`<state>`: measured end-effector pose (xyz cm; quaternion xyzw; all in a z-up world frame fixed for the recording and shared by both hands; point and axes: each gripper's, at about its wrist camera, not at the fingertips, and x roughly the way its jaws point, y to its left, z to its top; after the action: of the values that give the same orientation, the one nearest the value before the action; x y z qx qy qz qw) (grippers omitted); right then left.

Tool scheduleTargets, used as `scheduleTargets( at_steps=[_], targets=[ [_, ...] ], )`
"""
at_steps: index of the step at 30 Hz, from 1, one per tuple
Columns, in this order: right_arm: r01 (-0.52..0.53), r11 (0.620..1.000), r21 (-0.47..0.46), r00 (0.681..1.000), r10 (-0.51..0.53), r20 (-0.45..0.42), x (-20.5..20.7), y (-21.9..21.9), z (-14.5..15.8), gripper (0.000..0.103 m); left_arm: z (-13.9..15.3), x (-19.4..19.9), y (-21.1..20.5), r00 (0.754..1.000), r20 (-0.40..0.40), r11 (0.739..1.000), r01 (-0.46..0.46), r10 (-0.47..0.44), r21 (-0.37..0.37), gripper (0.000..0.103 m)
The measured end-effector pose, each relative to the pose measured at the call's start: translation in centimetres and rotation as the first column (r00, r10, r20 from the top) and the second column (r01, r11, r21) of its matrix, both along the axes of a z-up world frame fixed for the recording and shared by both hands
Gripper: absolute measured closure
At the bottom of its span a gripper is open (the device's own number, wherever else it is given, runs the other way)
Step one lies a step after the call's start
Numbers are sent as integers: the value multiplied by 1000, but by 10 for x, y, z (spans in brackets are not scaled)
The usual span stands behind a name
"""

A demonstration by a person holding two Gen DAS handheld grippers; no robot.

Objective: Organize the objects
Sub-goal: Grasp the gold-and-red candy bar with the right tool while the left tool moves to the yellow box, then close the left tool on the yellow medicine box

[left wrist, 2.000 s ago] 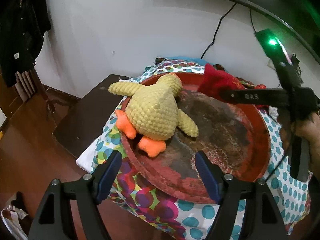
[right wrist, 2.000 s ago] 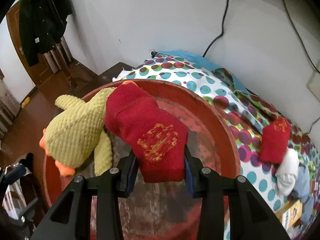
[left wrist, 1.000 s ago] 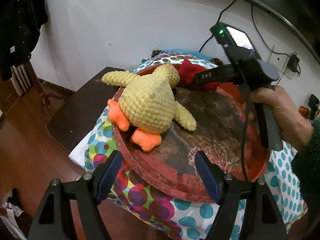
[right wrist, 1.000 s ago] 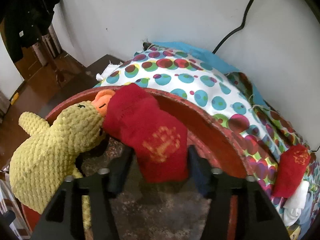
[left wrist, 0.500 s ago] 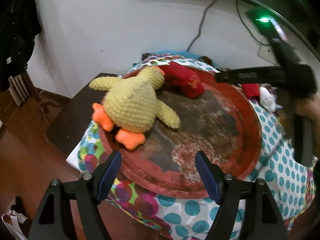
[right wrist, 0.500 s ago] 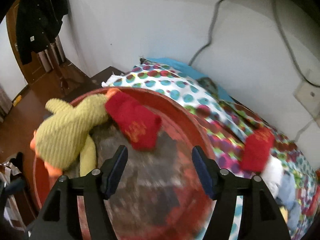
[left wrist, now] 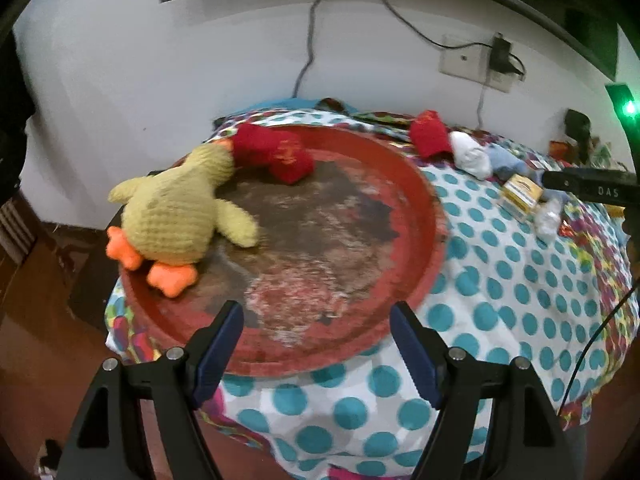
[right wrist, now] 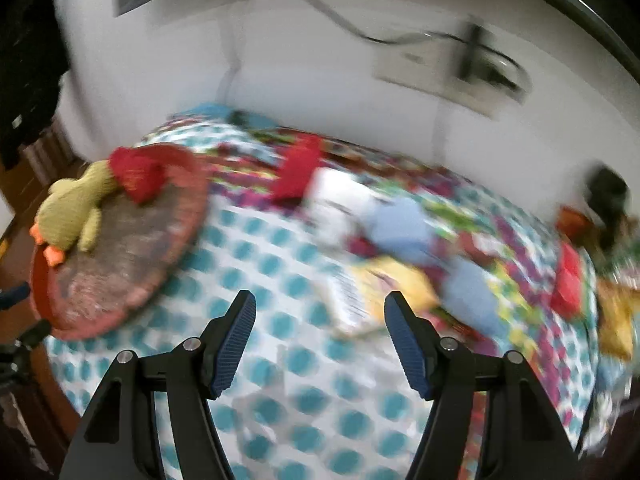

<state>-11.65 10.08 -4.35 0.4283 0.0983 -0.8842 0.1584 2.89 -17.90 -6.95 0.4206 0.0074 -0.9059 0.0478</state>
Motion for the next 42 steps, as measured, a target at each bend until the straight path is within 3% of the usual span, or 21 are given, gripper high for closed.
scheduleTargets(
  at_steps=[8,12,21,24,26,28,33,39,42],
  targets=[
    [150,988,20,987,-151,59,3,85,-37,44,19,-26,55,991,-36,990,129,-131,-54,25],
    [176,984,-16,981,-174,86,0,95,-50,49,22,-55,96,970,-48,967,232,-238,-106,25],
    [218,975,-44,972,-213,104,-28,97,-72,50,7,-123,155,923,3,920,383,-384,-83,25],
    [203,979,-25,977,-201,78,-31,95,-74,51,2,-143,173,898,22,894,439,-439,-91,25],
    [191,981,-16,980,-190,59,-32,95,-76,51,-1,-155,187,869,30,864,493,-493,-102,25],
    [183,983,0,982,-183,37,-33,96,-77,56,-6,-166,200,839,43,833,543,-542,-106,25],
    [174,985,-11,985,-173,15,-35,109,-77,73,-19,-186,222,795,92,791,606,-599,-89,25],
    [172,985,-23,985,-172,0,-34,117,-78,74,-39,-202,245,744,156,733,668,-650,-130,25],
    [171,985,-25,985,-171,1,-33,117,-78,74,-47,-209,253,735,180,721,678,-654,-146,25]
  ],
)
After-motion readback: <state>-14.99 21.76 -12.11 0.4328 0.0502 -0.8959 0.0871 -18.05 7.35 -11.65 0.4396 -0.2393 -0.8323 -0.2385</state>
